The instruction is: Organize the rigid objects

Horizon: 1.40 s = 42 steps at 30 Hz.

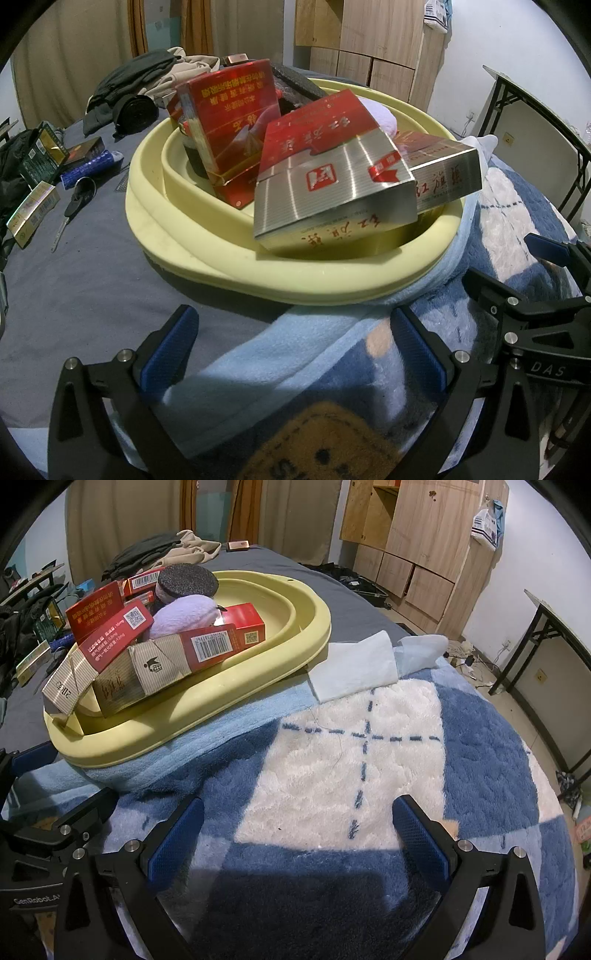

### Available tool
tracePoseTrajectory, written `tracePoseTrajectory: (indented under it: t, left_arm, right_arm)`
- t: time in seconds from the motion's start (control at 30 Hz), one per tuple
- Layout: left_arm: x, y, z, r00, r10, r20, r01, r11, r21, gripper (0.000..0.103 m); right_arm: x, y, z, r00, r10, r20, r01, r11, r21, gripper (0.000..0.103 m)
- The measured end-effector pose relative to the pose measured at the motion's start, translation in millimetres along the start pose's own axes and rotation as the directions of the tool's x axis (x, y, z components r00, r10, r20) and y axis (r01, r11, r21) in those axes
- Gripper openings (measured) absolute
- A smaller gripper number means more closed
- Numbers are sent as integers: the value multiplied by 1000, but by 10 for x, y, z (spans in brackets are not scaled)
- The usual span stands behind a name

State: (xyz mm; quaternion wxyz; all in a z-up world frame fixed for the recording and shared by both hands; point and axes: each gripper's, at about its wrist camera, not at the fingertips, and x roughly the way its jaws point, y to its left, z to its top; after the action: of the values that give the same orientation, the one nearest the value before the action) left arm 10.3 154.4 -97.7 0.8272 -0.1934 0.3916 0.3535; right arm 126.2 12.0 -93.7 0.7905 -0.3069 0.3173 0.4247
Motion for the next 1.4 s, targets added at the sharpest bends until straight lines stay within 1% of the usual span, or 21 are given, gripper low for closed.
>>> tracePoseTrajectory:
  t: [0.93, 1.03, 1.17, 1.27, 1.4]
  left_arm:
    - [2, -20, 5, 1000, 5, -2, -5, 1000, 3, 103]
    - [-1, 0, -7, 1000, 2, -2, -2, 1000, 1, 103]
    - [11, -27, 5, 1000, 3, -1, -3, 1000, 1, 103]
    - [13, -31, 5, 1000, 2, -1, -2, 1000, 1, 103]
    - [13, -28, 4, 1000, 2, -1, -2, 1000, 0, 103]
  right_arm:
    - [3, -22, 6, 1000, 0, 0, 0, 1000, 1, 103]
    - [5, -50, 8, 1000, 14, -3, -14, 1000, 11, 103]
    - [-16, 8, 2, 1000, -12, 4, 12, 1000, -7, 103]
    - [-4, -51, 6, 1000, 12, -2, -12, 1000, 9, 103]
    - [-6, -24, 3, 1000, -1, -1, 1, 1000, -2, 103]
